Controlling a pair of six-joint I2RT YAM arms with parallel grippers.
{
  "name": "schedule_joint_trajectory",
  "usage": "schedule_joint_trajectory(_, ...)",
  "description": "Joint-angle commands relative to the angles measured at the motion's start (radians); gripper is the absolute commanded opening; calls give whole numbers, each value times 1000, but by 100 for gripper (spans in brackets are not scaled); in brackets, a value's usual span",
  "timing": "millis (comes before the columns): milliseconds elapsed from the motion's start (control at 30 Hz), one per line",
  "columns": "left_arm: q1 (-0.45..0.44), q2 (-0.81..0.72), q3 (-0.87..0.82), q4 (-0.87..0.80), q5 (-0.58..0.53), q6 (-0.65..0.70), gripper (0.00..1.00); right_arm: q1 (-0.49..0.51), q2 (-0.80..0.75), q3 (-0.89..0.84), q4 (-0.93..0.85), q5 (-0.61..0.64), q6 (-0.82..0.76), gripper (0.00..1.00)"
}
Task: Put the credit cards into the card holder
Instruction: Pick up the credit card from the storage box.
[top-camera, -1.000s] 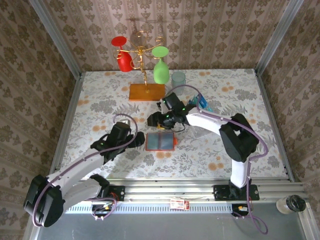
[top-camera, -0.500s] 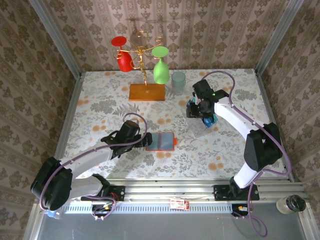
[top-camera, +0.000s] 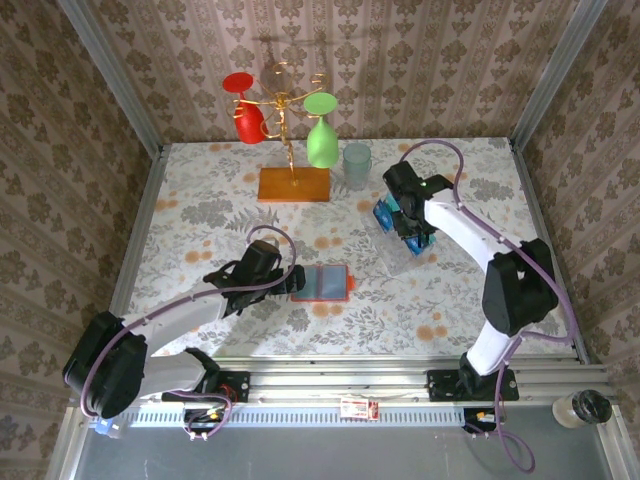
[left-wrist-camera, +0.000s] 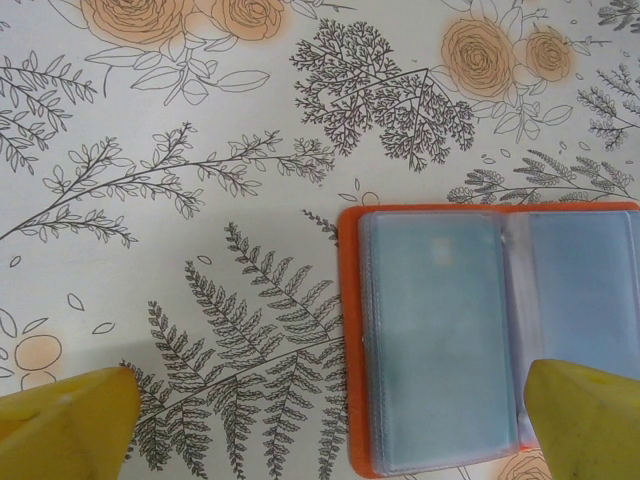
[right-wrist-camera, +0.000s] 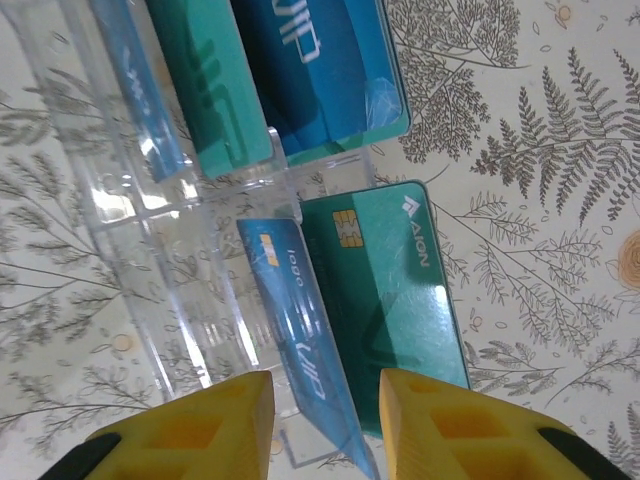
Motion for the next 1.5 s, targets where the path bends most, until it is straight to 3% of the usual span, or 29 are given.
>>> schedule_joint_trajectory(0,-6,9,23,5,-16,16,100,0,30,16,-30,55,-29,32)
schedule_joint_trajectory(467,-7,7,15,8,-24,14,100,-5,45,-19,-1,-28,-40,19)
schedule_joint_trajectory(1133,-8,3,14,7,-30,13,100,-7,18,-4,-5,-79,-50,20)
schedule_joint_trajectory(1467,-13,7,17,11,-29,11,100,-11,4,3,-13,-87,-63,6)
